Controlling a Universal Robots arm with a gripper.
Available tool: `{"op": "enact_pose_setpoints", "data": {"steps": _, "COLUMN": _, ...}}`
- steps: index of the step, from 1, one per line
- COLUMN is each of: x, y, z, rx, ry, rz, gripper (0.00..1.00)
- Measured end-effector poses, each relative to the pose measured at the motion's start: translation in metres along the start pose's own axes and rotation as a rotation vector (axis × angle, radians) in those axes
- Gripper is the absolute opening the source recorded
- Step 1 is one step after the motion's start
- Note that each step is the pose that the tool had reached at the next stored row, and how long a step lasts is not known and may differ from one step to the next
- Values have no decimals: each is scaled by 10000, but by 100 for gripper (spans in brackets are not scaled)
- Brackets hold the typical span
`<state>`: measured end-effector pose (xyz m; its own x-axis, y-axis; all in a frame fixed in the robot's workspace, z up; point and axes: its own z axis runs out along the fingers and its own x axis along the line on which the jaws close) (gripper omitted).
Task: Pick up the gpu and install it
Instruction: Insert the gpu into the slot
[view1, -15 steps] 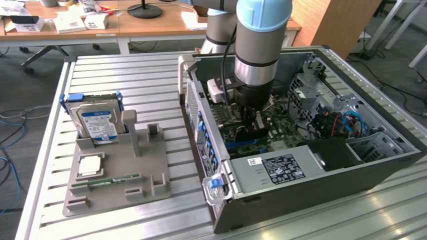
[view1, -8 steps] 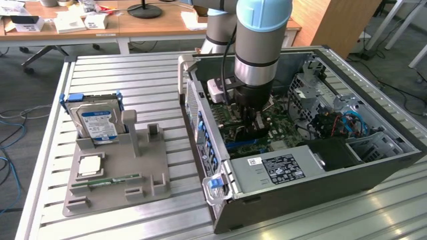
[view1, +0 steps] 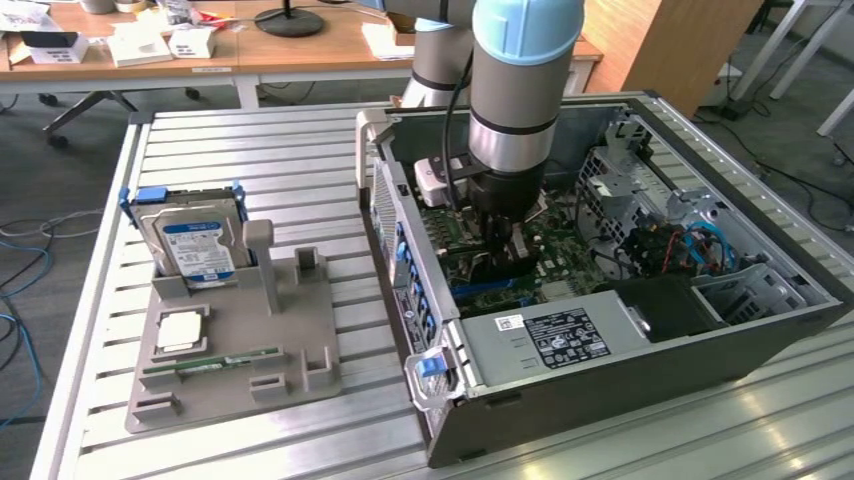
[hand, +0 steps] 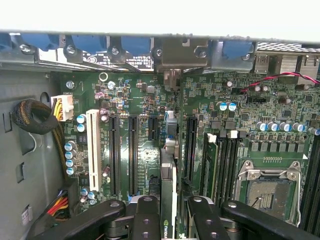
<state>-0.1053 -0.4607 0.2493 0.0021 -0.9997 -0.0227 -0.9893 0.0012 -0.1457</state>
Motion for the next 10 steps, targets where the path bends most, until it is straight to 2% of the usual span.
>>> {"op": "enact_pose_setpoints", "data": {"steps": 10, "x": 0, "y": 0, "z": 1, "rx": 1, "ry": -1, "rz": 1, "gripper": 26}}
